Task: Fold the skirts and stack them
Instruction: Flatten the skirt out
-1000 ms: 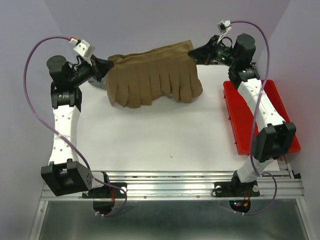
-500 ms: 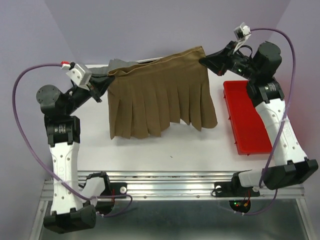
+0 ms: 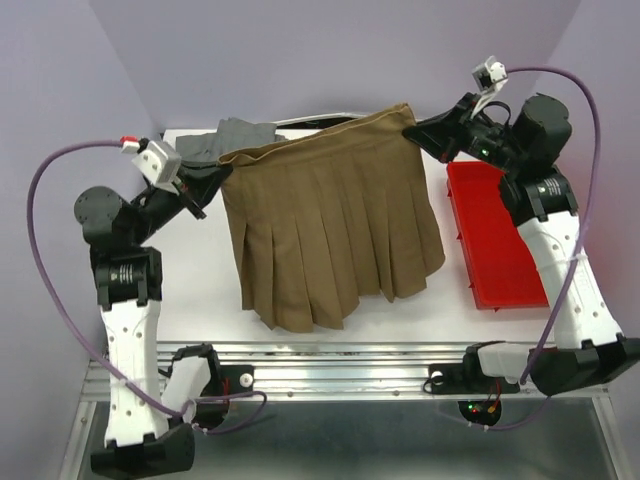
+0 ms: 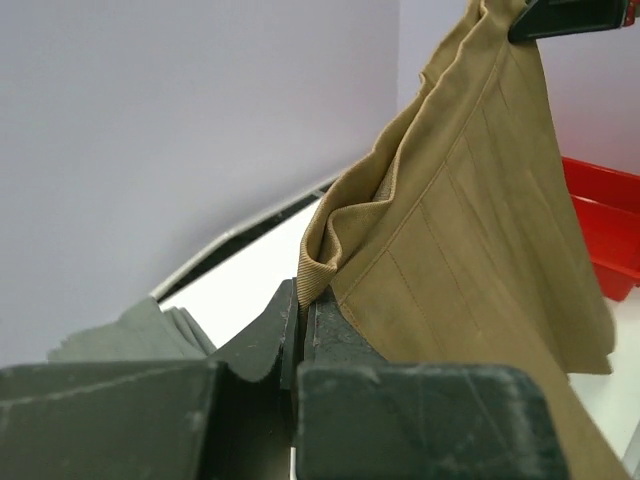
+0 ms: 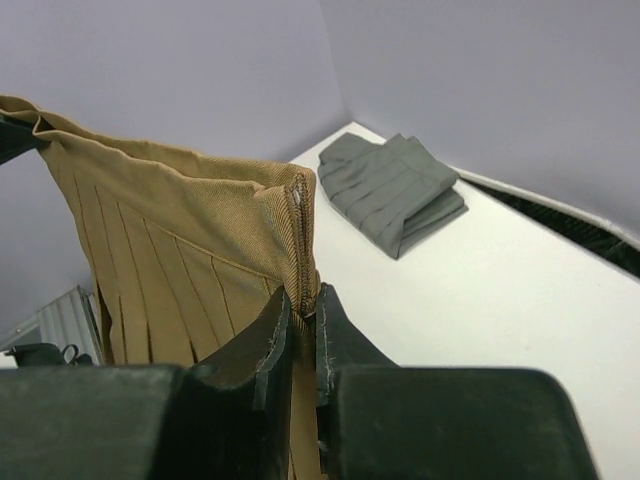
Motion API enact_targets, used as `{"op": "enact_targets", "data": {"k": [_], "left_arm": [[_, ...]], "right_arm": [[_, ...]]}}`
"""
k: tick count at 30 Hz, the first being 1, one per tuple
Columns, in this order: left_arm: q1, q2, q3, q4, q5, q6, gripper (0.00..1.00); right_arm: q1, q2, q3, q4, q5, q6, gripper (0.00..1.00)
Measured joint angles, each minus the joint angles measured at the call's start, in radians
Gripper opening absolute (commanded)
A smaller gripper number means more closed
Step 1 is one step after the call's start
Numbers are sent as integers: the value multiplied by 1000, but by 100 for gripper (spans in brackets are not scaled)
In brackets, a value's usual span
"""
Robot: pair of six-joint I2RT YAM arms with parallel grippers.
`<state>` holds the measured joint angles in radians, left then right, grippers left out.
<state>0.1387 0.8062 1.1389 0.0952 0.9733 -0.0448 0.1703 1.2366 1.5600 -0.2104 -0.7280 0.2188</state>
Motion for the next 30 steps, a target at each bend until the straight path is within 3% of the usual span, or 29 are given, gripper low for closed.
{"op": "enact_targets", "data": {"k": [9, 16, 21, 30], "left_arm": [[-13, 267, -2, 30, -47, -45, 0], [-20, 298, 6, 90, -68, -46, 0], [-20, 221, -16, 107, -72, -30, 0], [-20, -187, -150, -6, -48, 83, 0]], "right_arm": [[0, 203, -3, 0, 49, -11, 1], [1, 238, 24, 10, 63, -14, 1], [1, 178, 8, 19, 56, -18, 1], [2, -92, -91, -48, 1, -34, 1]]}}
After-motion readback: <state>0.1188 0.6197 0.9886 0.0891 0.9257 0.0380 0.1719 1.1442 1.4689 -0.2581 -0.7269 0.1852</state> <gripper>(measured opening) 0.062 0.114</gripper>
